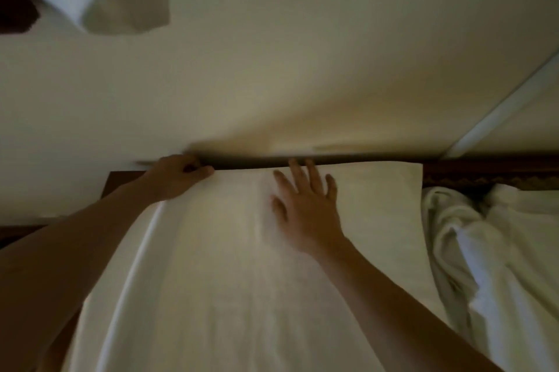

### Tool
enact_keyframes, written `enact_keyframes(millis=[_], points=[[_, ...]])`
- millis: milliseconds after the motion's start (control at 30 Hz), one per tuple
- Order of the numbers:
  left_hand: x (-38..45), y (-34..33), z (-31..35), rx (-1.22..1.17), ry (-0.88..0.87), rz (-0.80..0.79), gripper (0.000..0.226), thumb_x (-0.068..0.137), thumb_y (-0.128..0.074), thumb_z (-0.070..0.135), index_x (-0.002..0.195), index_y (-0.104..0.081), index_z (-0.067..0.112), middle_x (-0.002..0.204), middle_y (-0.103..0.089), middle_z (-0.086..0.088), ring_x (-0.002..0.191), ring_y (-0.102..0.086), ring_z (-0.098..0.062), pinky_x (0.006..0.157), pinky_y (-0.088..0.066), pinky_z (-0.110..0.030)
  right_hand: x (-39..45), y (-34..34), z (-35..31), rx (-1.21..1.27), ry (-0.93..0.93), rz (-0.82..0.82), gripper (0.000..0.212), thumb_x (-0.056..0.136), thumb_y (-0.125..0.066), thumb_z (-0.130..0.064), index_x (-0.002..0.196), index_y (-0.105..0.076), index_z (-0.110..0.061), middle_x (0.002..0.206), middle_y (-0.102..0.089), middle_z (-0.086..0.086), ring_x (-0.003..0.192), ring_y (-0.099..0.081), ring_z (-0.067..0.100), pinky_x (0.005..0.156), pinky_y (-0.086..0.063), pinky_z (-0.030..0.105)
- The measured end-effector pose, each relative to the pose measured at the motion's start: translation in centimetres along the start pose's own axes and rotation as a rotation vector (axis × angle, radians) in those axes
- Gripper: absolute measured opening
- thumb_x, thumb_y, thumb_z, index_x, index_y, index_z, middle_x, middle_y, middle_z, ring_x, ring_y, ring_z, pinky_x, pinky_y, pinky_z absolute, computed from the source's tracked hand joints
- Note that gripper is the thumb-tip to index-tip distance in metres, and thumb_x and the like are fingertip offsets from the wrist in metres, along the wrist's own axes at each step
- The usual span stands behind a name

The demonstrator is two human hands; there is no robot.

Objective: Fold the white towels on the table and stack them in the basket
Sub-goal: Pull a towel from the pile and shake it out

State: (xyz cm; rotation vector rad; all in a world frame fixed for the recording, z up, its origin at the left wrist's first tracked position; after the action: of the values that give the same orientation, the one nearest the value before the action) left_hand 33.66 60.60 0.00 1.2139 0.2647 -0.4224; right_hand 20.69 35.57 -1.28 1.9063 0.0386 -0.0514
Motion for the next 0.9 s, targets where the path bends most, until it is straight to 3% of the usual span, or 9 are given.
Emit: enact_keyframes(millis=[133, 233, 300, 367, 433, 533, 633, 767, 900], points=[[-1.8, 1.4, -1.5, -0.086, -0.020, -0.136, 0.009, 0.092, -0.069, 0.049, 0.100, -0.065, 0.051, 0.104, -0.066, 0.016, 0.093, -0.060, -0.002, 0.090, -0.040, -0.022, 0.5, -3.7, -3.2, -0.064, -0.010, -0.156, 0.067, 0.102, -0.012, -0.065, 0.162, -0.001, -0.037, 0.170, 0.015, -0.004, 0.155, 0.020, 0.028, 0.121, 0.014, 0.058], [-3.2, 3.4, -5.5, -0.157, 0.002, -0.168, 0.027, 0.083, -0.080, 0.047, 0.086, -0.065, 0.069, 0.091, -0.065, 0.036, 0.082, -0.062, 0.016, 0.076, -0.043, -0.007, 0.6, -3.7, -2.8, -0.097, -0.042, -0.147, 0.067, 0.102, -0.013, -0.066, 0.162, 0.001, -0.039, 0.170, 0.015, -0.007, 0.156, 0.018, 0.026, 0.122, 0.012, 0.058], [-4.1, 4.3, -8.4, -0.139, 0.053, -0.206, 0.027, 0.067, -0.082, 0.070, 0.090, -0.072, 0.058, 0.100, -0.070, 0.026, 0.092, -0.066, 0.006, 0.076, -0.047, -0.015, 0.7, -3.6, -2.9, -0.115, -0.050, -0.148, 0.068, 0.101, -0.013, -0.066, 0.162, 0.002, -0.040, 0.170, 0.014, -0.008, 0.156, 0.017, 0.025, 0.122, 0.010, 0.058], [-4.3, 4.9, -11.5, -0.076, 0.107, -0.227, 0.071, 0.043, -0.075, 0.091, 0.088, -0.077, 0.036, 0.097, -0.073, 0.011, 0.095, -0.067, -0.009, 0.078, -0.048, -0.026, 0.7, -3.7, -3.0, -0.126, -0.070, -0.153, 0.067, 0.101, -0.015, -0.065, 0.161, 0.001, -0.040, 0.170, 0.013, -0.008, 0.156, 0.016, 0.024, 0.122, 0.009, 0.059], [-4.7, 5.5, -13.8, -0.086, 0.128, -0.226, 0.088, 0.030, -0.069, 0.096, 0.086, -0.078, 0.027, 0.096, -0.072, 0.006, 0.095, -0.065, -0.013, 0.082, -0.047, -0.031, 0.7, -3.8, -3.0, -0.133, -0.118, -0.169, 0.067, 0.101, -0.018, -0.063, 0.161, 0.000, -0.040, 0.171, 0.012, -0.008, 0.156, 0.015, 0.026, 0.121, 0.008, 0.063], [-5.0, 6.6, -15.3, -0.175, 0.106, -0.203, 0.059, 0.066, -0.079, 0.072, 0.099, -0.074, 0.023, 0.106, -0.070, -0.001, 0.102, -0.064, -0.019, 0.092, -0.051, -0.038, 0.6, -3.6, -4.8, -0.146, -0.243, -0.153, 0.067, 0.102, -0.024, -0.054, 0.162, -0.003, -0.034, 0.170, 0.016, 0.000, 0.155, 0.018, 0.034, 0.118, 0.010, 0.069], [-3.4, 6.7, -16.2, -0.273, 0.069, -0.120, 0.025, 0.090, -0.076, 0.035, 0.099, -0.067, 0.014, 0.101, -0.066, -0.012, 0.092, -0.066, -0.028, 0.078, -0.058, -0.042, 0.7, -4.3, -8.9, -0.130, -0.227, -0.120, 0.067, 0.104, -0.022, -0.053, 0.162, 0.000, -0.030, 0.169, 0.022, 0.003, 0.154, 0.021, 0.034, 0.119, 0.012, 0.067], [-1.0, 7.6, -17.2, -0.183, 0.045, 0.163, 0.022, 0.095, -0.070, 0.034, 0.103, -0.061, 0.015, 0.106, -0.061, -0.010, 0.087, -0.055, -0.025, 0.070, -0.040, -0.034, 0.4, -6.2, -10.3, -0.102, -0.228, -0.128, 0.069, 0.100, -0.010, -0.067, 0.161, 0.007, -0.040, 0.169, 0.021, -0.007, 0.155, 0.021, 0.028, 0.120, 0.011, 0.064], [-0.5, 6.1, -17.3, -0.257, 0.049, 0.227, 0.029, 0.102, -0.059, 0.033, 0.126, -0.057, 0.017, 0.110, -0.055, -0.011, 0.100, -0.056, -0.034, 0.080, -0.042, -0.035, 0.8, -6.3, -9.7, -0.144, -0.253, -0.108, 0.068, 0.099, -0.011, -0.068, 0.160, 0.004, -0.042, 0.170, 0.014, -0.009, 0.156, 0.016, 0.027, 0.121, 0.008, 0.063]])
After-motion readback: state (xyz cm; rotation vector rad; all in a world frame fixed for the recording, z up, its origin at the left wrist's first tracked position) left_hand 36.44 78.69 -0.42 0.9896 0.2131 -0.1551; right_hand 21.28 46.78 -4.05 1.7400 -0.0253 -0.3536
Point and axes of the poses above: each hand's wrist, its own x-axis towards the middle knuckle, its own y-axis out of the back of the hand, z = x × y, the point moved 8 cm from there along x, towards the middle knuckle
